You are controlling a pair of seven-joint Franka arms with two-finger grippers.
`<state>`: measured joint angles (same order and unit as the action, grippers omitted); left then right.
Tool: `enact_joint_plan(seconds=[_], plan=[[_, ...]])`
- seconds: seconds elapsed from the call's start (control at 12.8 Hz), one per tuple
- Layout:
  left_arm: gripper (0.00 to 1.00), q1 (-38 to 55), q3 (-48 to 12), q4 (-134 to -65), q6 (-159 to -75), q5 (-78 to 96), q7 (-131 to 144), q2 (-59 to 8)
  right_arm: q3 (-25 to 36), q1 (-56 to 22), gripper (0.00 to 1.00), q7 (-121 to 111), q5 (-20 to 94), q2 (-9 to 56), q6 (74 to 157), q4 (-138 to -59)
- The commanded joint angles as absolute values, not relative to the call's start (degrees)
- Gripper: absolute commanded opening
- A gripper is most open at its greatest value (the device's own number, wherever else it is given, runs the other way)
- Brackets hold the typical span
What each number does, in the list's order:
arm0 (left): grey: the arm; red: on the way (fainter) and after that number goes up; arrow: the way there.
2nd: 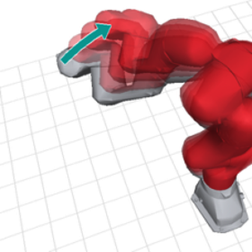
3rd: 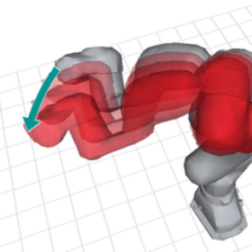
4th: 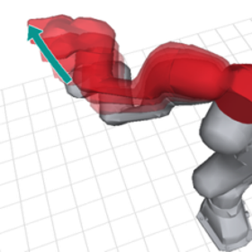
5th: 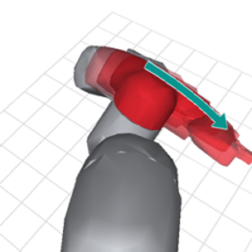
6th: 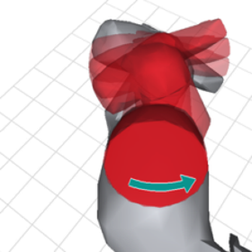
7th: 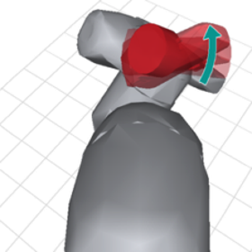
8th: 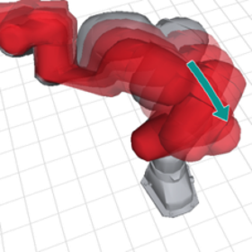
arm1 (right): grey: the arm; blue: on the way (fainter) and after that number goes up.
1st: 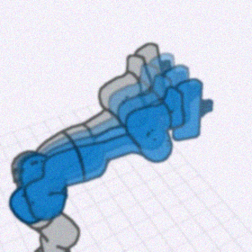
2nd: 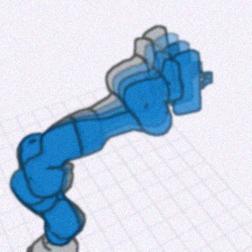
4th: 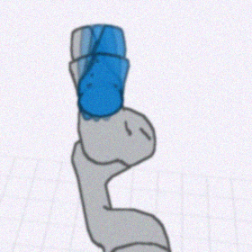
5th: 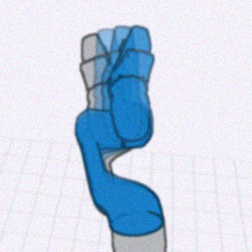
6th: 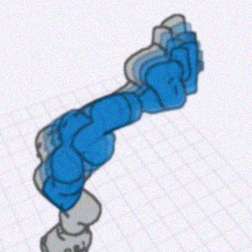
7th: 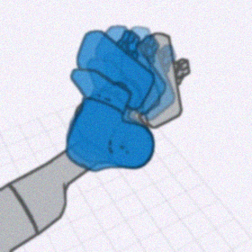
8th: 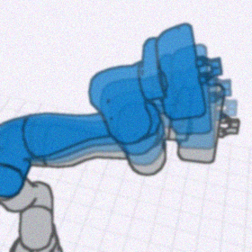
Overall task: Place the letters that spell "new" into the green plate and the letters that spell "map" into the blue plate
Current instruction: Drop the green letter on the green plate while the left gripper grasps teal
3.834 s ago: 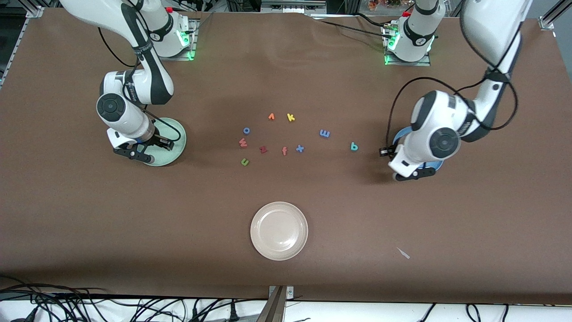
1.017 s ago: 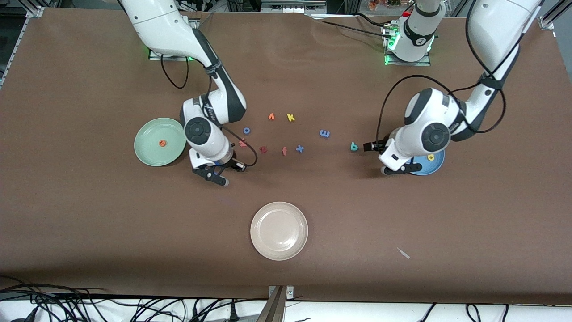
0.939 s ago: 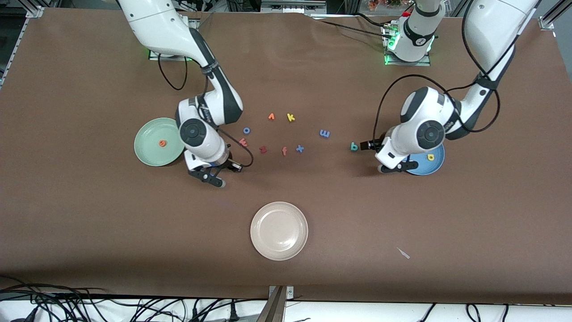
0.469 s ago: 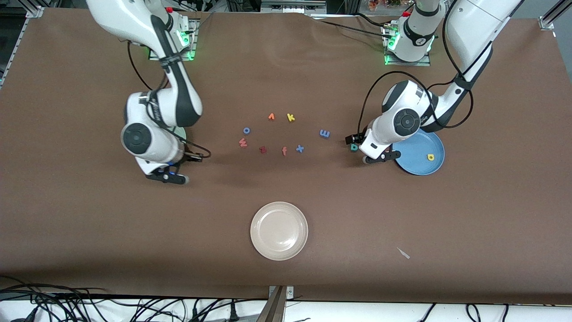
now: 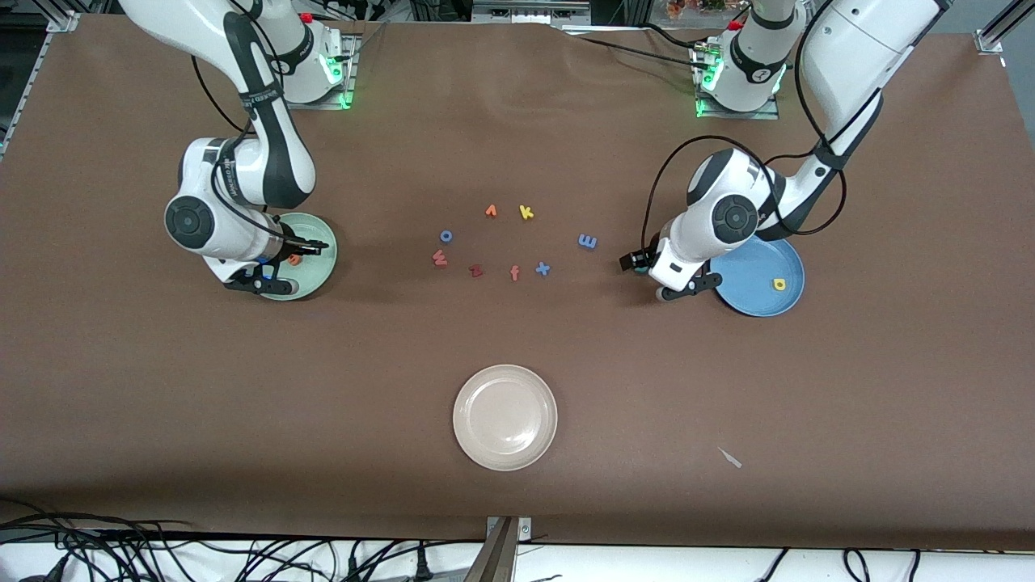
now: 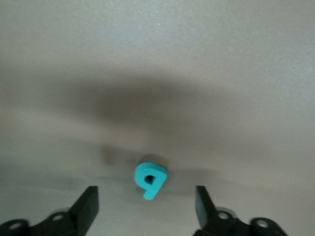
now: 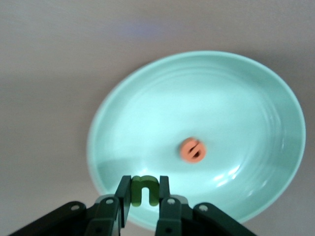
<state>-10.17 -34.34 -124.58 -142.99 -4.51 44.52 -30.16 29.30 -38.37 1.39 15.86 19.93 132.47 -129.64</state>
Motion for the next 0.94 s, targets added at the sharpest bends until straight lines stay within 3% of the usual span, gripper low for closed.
enact_joint_plan(seconds=[0.0, 0.08, 0.23, 0.47, 0.86], plan=[[0.8, -8.7, -33.4, -123.9, -144.0, -6.7, 46.4, -31.5, 29.9, -39.0, 0.84, -1.1, 16.4, 18.4, 139.3, -135.6], [0.8, -8.5, -33.4, -123.8, -144.0, -8.5, 47.9, -32.0, 30.0, -39.0, 1.0, -1.1, 16.4, 17.8, 137.7, -134.7], [0.79, -8.5, -33.3, -123.1, -143.9, -12.9, 51.0, -33.0, 29.4, -39.3, 1.0, -1.1, 16.4, 16.9, 132.3, -129.7], [0.67, -8.5, -33.2, -122.5, -143.9, -13.8, 51.7, -33.6, 28.0, -41.1, 1.0, 0.9, 16.3, 21.0, 118.4, -116.5], [0.35, -8.5, -33.2, -122.6, -143.4, -13.8, 51.6, -33.8, 15.7, -41.9, 1.0, -6.1, 16.1, 25.0, 126.0, -110.7]])
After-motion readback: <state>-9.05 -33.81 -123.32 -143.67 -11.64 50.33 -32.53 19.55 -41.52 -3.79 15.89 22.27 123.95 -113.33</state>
